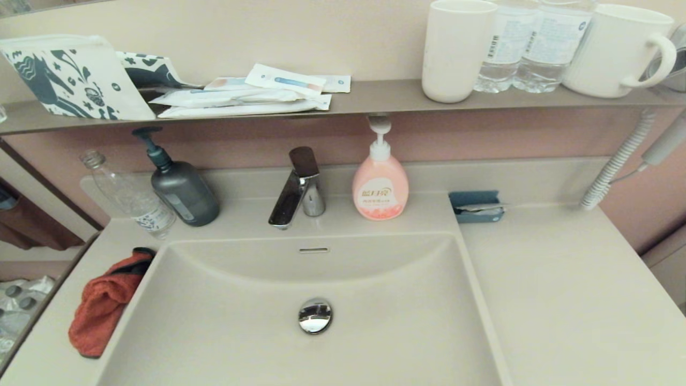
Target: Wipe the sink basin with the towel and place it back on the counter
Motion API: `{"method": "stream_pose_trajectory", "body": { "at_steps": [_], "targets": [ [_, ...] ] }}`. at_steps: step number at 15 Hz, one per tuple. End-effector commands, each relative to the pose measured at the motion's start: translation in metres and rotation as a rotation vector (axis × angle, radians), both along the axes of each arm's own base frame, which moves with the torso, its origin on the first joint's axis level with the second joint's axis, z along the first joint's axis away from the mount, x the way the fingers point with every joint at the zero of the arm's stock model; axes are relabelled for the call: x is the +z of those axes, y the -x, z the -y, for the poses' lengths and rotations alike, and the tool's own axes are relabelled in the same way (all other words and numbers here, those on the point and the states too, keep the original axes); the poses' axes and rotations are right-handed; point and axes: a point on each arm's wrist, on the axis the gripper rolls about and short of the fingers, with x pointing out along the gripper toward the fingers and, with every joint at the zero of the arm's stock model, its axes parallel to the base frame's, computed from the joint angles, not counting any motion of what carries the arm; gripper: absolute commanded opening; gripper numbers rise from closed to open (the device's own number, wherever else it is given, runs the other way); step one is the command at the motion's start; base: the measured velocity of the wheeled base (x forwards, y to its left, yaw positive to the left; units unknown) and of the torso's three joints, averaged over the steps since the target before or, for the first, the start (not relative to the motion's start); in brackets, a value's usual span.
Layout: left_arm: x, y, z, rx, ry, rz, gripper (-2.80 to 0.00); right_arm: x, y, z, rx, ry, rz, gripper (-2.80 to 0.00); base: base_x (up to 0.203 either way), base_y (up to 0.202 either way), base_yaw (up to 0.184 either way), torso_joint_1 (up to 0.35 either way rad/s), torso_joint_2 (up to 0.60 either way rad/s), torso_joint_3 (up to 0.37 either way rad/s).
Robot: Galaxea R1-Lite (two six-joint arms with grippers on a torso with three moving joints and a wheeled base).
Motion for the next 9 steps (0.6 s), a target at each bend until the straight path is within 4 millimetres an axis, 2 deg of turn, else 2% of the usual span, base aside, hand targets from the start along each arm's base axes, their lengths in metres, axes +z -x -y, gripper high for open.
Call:
{"method": "stream_pose_trajectory", "body": {
  "at_steps": [1, 3, 9],
  "targets": [
    [-0.002, 0.025, 0.001, -0.001, 0.0, 0.101, -2.8, 0.0, 0.0, 0.0, 0.0, 0.0, -0.001, -2.8, 0.0, 0.0, 0.0, 0.0, 0.0, 0.0],
    [-0.008, 0.042, 0.002, -0.011, 0.003, 0.127, -2.8, 0.0, 0.0, 0.0, 0.0, 0.0, -0.001, -2.8, 0.0, 0.0, 0.0, 0.0, 0.0, 0.0],
    [-0.024, 0.07, 0.002, -0.055, -0.005, 0.215, -2.8, 0.0, 0.0, 0.0, 0.0, 0.0, -0.001, -2.8, 0.0, 0.0, 0.0, 0.0, 0.0, 0.0]
  ]
}}
